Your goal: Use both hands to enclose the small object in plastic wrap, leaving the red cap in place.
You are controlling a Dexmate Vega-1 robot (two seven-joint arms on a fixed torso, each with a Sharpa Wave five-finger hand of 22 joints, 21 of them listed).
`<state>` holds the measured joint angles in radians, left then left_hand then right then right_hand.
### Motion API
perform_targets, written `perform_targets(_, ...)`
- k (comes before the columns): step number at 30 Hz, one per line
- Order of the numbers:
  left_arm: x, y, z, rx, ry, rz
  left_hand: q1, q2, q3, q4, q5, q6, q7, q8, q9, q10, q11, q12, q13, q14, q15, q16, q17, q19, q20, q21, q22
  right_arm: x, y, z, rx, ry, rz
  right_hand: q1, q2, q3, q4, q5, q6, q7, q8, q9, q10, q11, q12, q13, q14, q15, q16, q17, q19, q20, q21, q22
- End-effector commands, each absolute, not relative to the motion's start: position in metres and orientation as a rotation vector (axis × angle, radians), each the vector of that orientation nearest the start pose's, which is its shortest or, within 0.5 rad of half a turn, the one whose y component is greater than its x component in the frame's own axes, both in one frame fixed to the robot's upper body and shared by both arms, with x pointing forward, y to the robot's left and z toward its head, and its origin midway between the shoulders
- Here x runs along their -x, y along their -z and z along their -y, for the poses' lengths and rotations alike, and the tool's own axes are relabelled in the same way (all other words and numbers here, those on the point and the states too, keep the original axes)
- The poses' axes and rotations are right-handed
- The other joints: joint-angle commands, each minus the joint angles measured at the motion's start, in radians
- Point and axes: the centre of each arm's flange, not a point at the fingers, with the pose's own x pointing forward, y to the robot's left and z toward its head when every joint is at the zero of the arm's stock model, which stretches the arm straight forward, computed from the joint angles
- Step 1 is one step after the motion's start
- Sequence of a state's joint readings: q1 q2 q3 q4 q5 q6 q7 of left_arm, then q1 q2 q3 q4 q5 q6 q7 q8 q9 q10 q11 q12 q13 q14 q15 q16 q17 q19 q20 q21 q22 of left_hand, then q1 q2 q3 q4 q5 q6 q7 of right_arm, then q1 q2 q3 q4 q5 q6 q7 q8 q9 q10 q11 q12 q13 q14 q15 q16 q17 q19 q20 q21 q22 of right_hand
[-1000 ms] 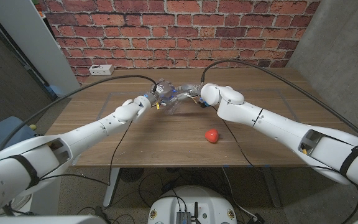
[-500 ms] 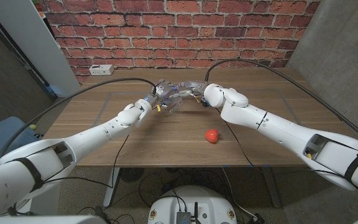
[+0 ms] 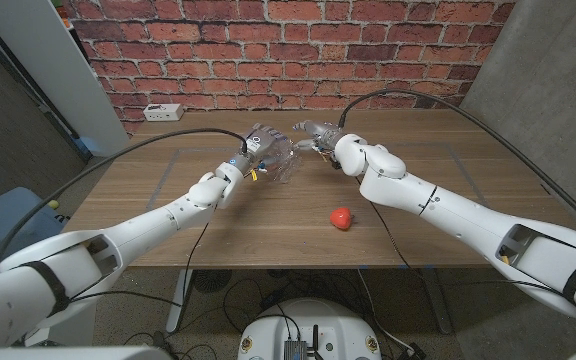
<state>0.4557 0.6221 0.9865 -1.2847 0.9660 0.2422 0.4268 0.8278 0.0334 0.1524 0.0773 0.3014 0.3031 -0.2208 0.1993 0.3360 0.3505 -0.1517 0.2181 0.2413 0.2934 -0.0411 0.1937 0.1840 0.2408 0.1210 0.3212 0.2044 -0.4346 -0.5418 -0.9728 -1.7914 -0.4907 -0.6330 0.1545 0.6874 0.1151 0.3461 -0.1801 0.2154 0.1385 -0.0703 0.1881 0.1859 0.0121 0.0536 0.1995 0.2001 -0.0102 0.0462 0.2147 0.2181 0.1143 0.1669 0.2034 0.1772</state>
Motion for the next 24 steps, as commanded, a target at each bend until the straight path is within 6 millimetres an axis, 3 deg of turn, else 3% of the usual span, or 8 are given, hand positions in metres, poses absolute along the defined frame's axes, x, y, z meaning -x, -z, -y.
perform_targets(1, -0.67, -0.019, -0.183, -1.708, -0.395, 0.879, -0.018, -0.008, -0.014, 0.002, -0.005, -0.039, 0.001, -0.018, -0.016, -0.03, 0.009, -0.01, 0.0, -0.006, -0.029, -0.003, 0.001, 0.001, 0.007, 0.002, 0.003, -0.589, -0.067, 0.077, 1.344, 0.052, 0.504, -0.023, -0.029, 0.001, 0.027, -0.024, -0.013, -0.003, 0.001, 0.003, -0.015, -0.003, 0.0, 0.002, -0.026, 0.01, -0.003, 0.011, -0.153, 0.043, -0.036, 0.005)
perform_targets(3, -0.67, -0.019, -0.182, -1.676, -0.437, 0.897, -0.024, -0.014, -0.02, 0.002, -0.007, -0.055, 0.001, -0.023, -0.025, -0.045, 0.013, -0.013, 0.0, -0.008, -0.026, -0.003, 0.001, -0.002, 0.014, 0.001, 0.003, -0.587, -0.067, 0.078, 1.34, 0.062, 0.513, -0.045, -0.04, -0.004, 0.035, -0.028, -0.015, -0.006, 0.002, 0.003, -0.01, -0.016, 0.003, 0.002, -0.034, 0.006, -0.002, 0.014, -0.219, 0.046, -0.037, 0.005)
perform_targets(5, -0.669, -0.018, -0.182, -1.629, -0.486, 0.931, -0.028, -0.018, -0.024, 0.003, -0.008, -0.064, 0.001, -0.024, -0.03, -0.053, 0.015, -0.015, 0.0, -0.01, -0.024, -0.004, 0.001, -0.005, 0.018, -0.001, 0.003, -0.587, -0.067, 0.078, 1.338, 0.067, 0.515, -0.063, -0.046, -0.01, 0.043, -0.029, -0.013, -0.012, 0.004, 0.003, -0.008, -0.024, 0.004, 0.002, -0.041, -0.001, -0.002, 0.016, -0.253, 0.047, -0.036, 0.005)
perform_targets(10, -0.666, -0.026, -0.18, -1.531, -0.456, 0.966, -0.049, -0.035, -0.043, 0.009, -0.011, -0.068, 0.002, -0.02, -0.043, -0.061, 0.012, -0.013, -0.001, -0.015, -0.02, -0.004, 0.002, -0.014, 0.037, -0.006, 0.002, -0.587, -0.068, 0.081, 1.319, 0.065, 0.522, -0.09, -0.057, -0.024, 0.053, -0.029, -0.01, -0.013, 0.005, 0.003, -0.005, -0.033, 0.005, 0.003, -0.042, -0.002, 0.001, 0.018, -0.271, 0.048, -0.03, 0.005)
perform_targets(15, -0.663, -0.047, -0.173, -1.588, -0.255, 0.867, -0.076, -0.049, -0.065, 0.019, -0.011, -0.056, 0.001, -0.013, -0.062, -0.091, 0.011, -0.017, -0.003, -0.052, 0.0, -0.013, 0.003, -0.039, 0.052, -0.018, 0.001, -0.588, -0.072, 0.089, 1.268, 0.054, 0.534, -0.124, -0.068, -0.039, 0.066, -0.027, -0.007, -0.013, 0.006, 0.003, -0.003, -0.03, 0.006, 0.003, -0.047, 0.005, 0.003, 0.02, -0.252, 0.041, -0.014, 0.006)
perform_targets(18, -0.661, -0.063, -0.167, -1.659, -0.13, 0.762, -0.067, -0.061, -0.073, 0.011, -0.006, -0.067, 0.001, -0.015, -0.079, -0.137, 0.031, -0.026, -0.007, -0.087, 0.021, -0.018, 0.002, -0.059, 0.066, -0.029, 0.001, -0.587, -0.074, 0.094, 1.233, 0.047, 0.549, -0.136, -0.071, -0.044, 0.071, -0.025, -0.006, -0.013, 0.006, 0.003, -0.005, -0.023, 0.006, 0.004, -0.047, 0.008, 0.004, 0.021, -0.234, 0.038, -0.005, 0.006)
perform_targets(20, -0.66, -0.073, -0.163, -1.692, -0.096, 0.733, -0.053, -0.063, -0.075, 0.002, -0.001, -0.085, 0.002, -0.019, -0.092, -0.168, 0.048, -0.028, -0.01, -0.107, 0.035, -0.017, 0.001, -0.075, 0.074, -0.037, 0.001, -0.587, -0.074, 0.096, 1.223, 0.049, 0.557, -0.144, -0.073, -0.048, 0.072, -0.024, -0.005, -0.013, 0.007, 0.003, -0.002, -0.024, 0.007, 0.004, -0.046, 0.008, 0.005, 0.021, -0.216, 0.032, 0.003, 0.006)
perform_targets(24, -0.66, -0.088, -0.159, -1.706, -0.092, 0.719, -0.045, -0.062, -0.075, -0.003, 0.003, -0.081, 0.003, -0.015, -0.098, -0.164, 0.046, -0.022, -0.011, -0.112, 0.044, -0.015, 0.001, -0.077, 0.079, -0.038, 0.002, -0.585, -0.073, 0.096, 1.22, 0.056, 0.578, -0.147, -0.076, -0.049, 0.072, -0.022, -0.001, -0.011, 0.008, 0.003, -0.001, -0.026, 0.007, 0.004, -0.044, 0.008, 0.006, 0.019, -0.199, 0.03, 0.009, 0.006)
